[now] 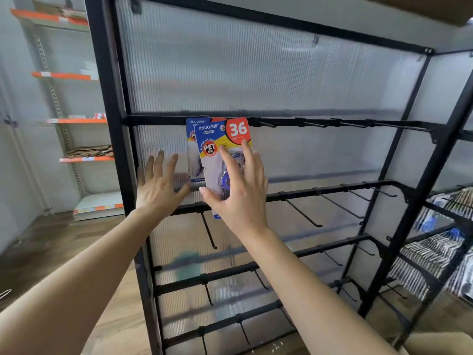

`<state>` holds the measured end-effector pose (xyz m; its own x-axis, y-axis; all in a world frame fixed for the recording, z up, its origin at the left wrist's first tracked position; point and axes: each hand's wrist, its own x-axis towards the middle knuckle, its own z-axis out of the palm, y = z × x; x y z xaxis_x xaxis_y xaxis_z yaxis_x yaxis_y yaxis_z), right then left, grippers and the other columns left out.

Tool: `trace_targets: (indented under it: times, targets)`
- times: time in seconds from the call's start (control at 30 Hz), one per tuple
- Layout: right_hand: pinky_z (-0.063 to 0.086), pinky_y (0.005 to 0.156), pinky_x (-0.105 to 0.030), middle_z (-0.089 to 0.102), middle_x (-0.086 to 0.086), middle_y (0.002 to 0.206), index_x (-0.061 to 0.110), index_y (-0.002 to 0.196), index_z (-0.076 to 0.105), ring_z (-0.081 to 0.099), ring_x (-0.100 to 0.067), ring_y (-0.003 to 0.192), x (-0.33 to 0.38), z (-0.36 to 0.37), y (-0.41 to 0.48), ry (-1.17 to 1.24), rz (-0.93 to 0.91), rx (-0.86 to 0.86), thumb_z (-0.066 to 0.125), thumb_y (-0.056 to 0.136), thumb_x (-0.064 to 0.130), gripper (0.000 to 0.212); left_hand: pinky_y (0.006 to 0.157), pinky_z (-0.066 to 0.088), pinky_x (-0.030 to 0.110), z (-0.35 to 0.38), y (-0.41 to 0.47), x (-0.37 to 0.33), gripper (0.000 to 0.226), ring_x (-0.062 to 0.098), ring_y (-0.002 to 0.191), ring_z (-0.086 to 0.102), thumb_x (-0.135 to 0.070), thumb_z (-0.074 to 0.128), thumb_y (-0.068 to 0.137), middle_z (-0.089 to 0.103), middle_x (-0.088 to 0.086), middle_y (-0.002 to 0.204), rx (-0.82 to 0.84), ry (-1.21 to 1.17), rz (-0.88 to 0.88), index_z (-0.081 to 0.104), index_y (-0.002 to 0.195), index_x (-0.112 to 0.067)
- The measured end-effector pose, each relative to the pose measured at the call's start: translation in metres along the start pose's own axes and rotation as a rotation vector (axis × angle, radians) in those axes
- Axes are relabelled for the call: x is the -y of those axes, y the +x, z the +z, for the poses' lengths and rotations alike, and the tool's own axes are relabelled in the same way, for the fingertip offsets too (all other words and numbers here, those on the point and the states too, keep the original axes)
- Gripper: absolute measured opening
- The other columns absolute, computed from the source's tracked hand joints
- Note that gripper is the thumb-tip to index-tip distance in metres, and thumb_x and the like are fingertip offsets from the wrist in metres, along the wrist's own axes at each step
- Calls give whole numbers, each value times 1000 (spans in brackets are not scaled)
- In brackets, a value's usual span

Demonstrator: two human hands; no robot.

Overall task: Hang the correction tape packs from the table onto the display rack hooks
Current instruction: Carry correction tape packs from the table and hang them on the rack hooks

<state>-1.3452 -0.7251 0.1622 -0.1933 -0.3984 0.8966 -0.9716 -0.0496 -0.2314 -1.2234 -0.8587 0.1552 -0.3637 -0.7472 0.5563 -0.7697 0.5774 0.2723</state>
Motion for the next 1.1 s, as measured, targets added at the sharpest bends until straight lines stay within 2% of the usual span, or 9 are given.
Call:
trace_targets:
  times: [0.17,0.3,0.43,0.67,0.73,0.83,1.1]
  targets:
    - [44,97,-57,29,-12,149,25,138,37,34,-39,135,-6,3,-2,9,-26,-32,50,79,61,70,118,-2,46,10,5,7,76,25,148,-5,-52,50,93,-2,4,161,-12,-2,-16,10,153,-27]
    - [43,95,-52,33,-13,147,26,136,39,38,-38,132,-11,6,-4,-4,-34,-39,53,78,60,69,118,-5,44,11,9,11,75,25,148,-6,-49,48,94,-3,5,161,-16,-15,-14,10,153,-26]
    - [46,92,-54,33,-13,145,24,136,41,39,-39,131,-16,19,4,-36,-22,6,51,77,63,71,118,-7,44,11,12,11,74,24,148,-7,-49,47,94,-4,5,161,-17,-12,-17,9,153,-26]
    - [46,87,-58,40,-21,144,17,133,53,41,-48,128,-29,57,33,-88,20,134,81,67,50,79,117,-7,43,7,24,8,73,25,148,-7,-48,46,95,-5,5,161,-38,-18,-14,8,153,-27]
    - [41,96,-58,33,-21,150,18,139,49,33,-47,134,-29,63,42,-87,40,178,79,71,49,81,116,-8,41,8,28,5,73,24,148,-8,-48,46,95,-6,3,161,-51,-30,-18,7,153,-28]
    - [26,110,-51,12,-13,159,26,149,28,11,-39,144,-32,72,51,-106,74,331,65,83,53,80,116,-9,41,7,33,3,73,23,148,-10,-48,45,95,-8,3,161,-57,-31,-29,6,153,-28]
    - [20,116,-50,-1,-9,160,31,153,8,-1,-37,146,-40,87,74,-167,93,511,58,89,51,84,115,-11,40,10,37,0,75,22,147,-13,-51,45,95,-11,1,161,-44,-18,-61,2,153,-30]
